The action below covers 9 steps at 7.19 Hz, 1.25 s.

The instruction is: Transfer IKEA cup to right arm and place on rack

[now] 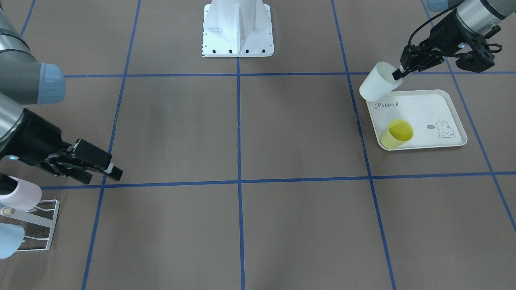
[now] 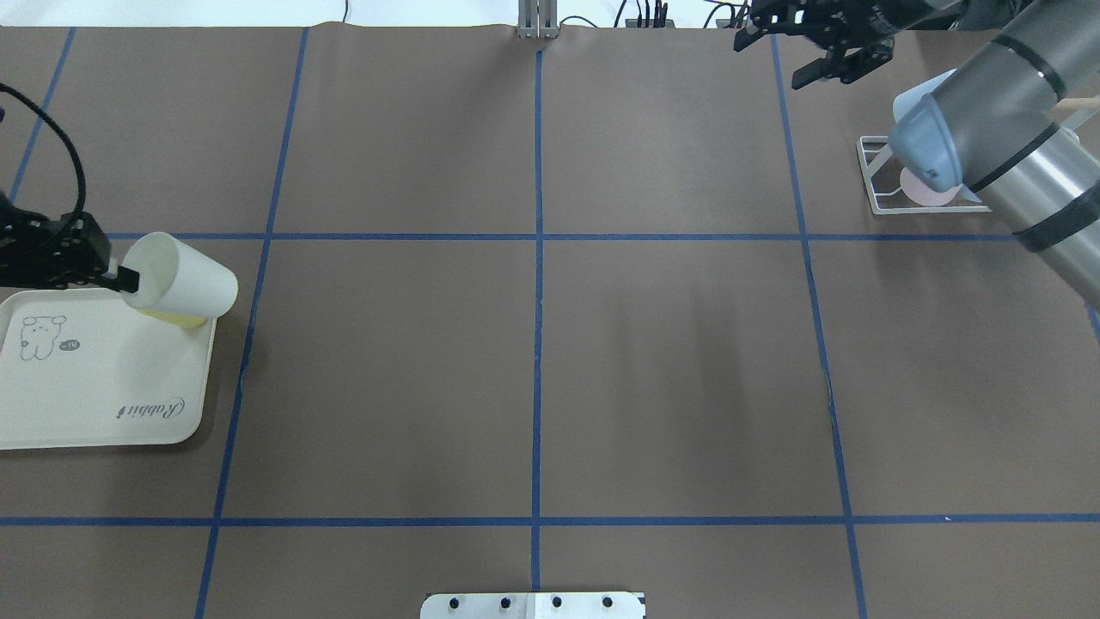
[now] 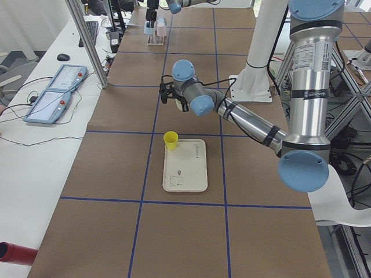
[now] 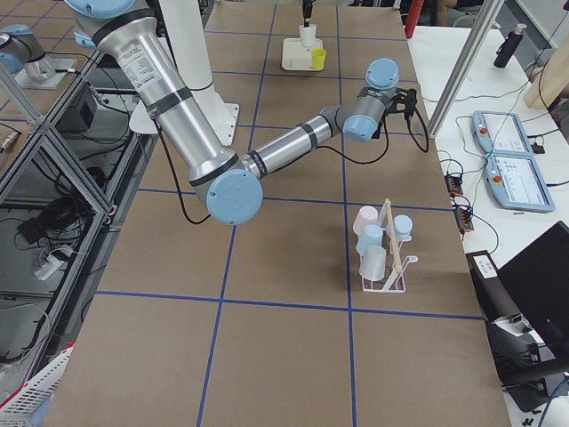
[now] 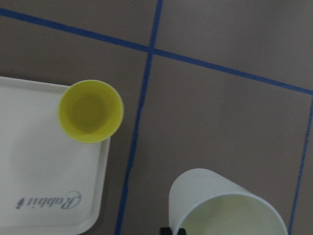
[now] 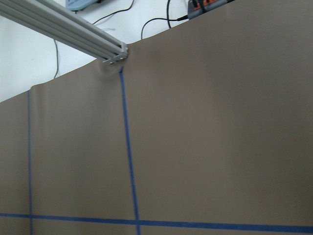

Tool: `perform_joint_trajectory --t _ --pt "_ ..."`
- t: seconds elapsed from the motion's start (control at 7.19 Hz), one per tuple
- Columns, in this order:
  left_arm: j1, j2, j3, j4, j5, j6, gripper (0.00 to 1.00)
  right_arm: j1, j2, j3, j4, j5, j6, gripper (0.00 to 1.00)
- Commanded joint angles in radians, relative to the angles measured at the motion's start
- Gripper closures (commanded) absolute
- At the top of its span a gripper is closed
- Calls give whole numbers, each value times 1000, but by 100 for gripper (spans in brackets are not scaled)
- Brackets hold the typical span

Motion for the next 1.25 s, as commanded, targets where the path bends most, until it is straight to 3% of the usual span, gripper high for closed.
perform_joint_trajectory --t 0.0,0.14,0.28,0.42,0.7,0.83,0.97,1.11 --pt "31 -182 39 -10 -52 -209 100 -131 1 36 331 -97 373 2" --pt "77 -231 36 -38 -51 -293 100 -183 -3 79 456 -116 497 2" --pt "78 -259 37 -130 -49 -428 100 -232 -3 118 560 -127 600 2" --pt "80 -265 55 -275 -45 -567 100 -292 -6 161 630 -198 683 2" --pt "82 -267 94 -599 -25 -851 100 -524 -14 218 830 -490 728 1" --pt "104 -268 94 -747 51 -1001 100 -586 -15 228 860 -583 729 1" --pt "159 -267 100 -934 181 -1179 100 -620 -14 252 862 -596 728 1" --pt "189 -267 123 -1073 243 -1286 100 -622 -14 278 870 -596 728 1"
